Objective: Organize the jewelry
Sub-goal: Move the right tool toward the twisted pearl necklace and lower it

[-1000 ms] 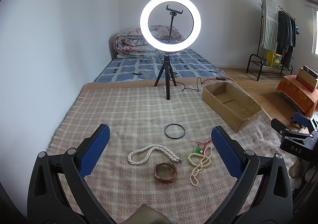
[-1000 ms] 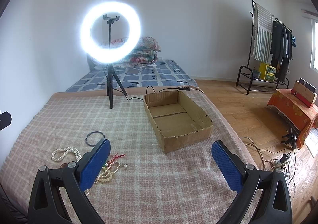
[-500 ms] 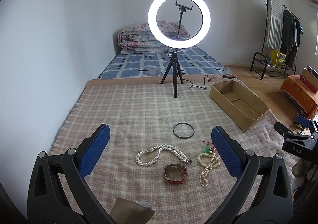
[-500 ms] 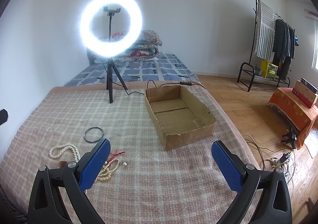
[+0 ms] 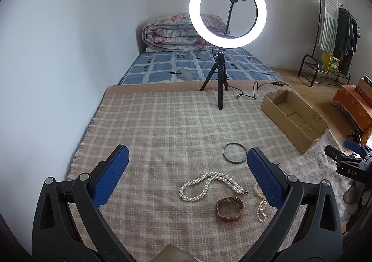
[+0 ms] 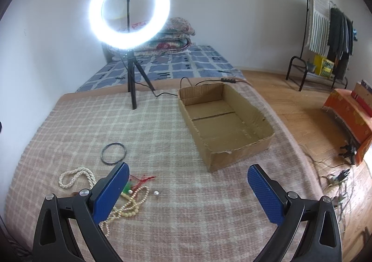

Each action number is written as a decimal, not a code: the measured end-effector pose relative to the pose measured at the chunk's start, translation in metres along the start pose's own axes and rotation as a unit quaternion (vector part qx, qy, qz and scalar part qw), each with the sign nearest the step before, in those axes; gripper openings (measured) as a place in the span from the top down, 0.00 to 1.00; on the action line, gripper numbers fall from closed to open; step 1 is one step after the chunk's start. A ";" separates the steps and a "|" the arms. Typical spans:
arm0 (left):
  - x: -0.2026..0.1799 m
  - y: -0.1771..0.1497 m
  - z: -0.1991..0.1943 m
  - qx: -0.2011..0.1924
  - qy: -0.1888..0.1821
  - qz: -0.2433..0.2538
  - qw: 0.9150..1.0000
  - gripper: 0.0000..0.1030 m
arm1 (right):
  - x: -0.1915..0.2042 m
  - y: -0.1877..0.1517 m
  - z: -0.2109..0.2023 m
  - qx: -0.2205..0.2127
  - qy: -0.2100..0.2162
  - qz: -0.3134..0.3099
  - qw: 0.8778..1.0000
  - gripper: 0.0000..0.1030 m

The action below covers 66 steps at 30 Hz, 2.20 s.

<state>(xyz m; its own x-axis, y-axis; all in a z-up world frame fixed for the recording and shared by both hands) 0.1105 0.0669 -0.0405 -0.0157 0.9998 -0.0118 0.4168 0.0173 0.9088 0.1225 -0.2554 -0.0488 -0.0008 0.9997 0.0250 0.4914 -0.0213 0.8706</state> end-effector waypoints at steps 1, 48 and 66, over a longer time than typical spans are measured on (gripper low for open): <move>0.002 -0.001 0.005 0.006 0.001 0.000 1.000 0.04 | 0.002 -0.001 0.004 0.004 0.004 0.001 1.000 0.01; 0.011 -0.095 0.090 0.197 -0.087 -0.046 0.975 0.46 | 0.034 -0.105 0.090 0.250 0.156 0.096 0.951 0.63; 0.006 -0.105 0.133 0.228 -0.120 0.001 0.966 0.49 | 0.039 -0.093 0.096 0.237 0.154 0.106 0.953 0.65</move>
<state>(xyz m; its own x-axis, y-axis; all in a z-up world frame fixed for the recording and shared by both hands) 0.1876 0.0724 -0.1916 0.1742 0.9723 -0.1556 0.7748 -0.0378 0.6311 0.1602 -0.2130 -0.1754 -0.0768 0.9206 0.3828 0.8470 -0.1423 0.5122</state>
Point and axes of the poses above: each gripper's, at about its wrist camera, not at the fingertips, and z roughly the way its jaws point, x to its left, y to its top, the point moved 5 cm from there along z, roughly the way its jaws point, and after that the axes turned 14 degrees about -x, right-handed, at the moved point
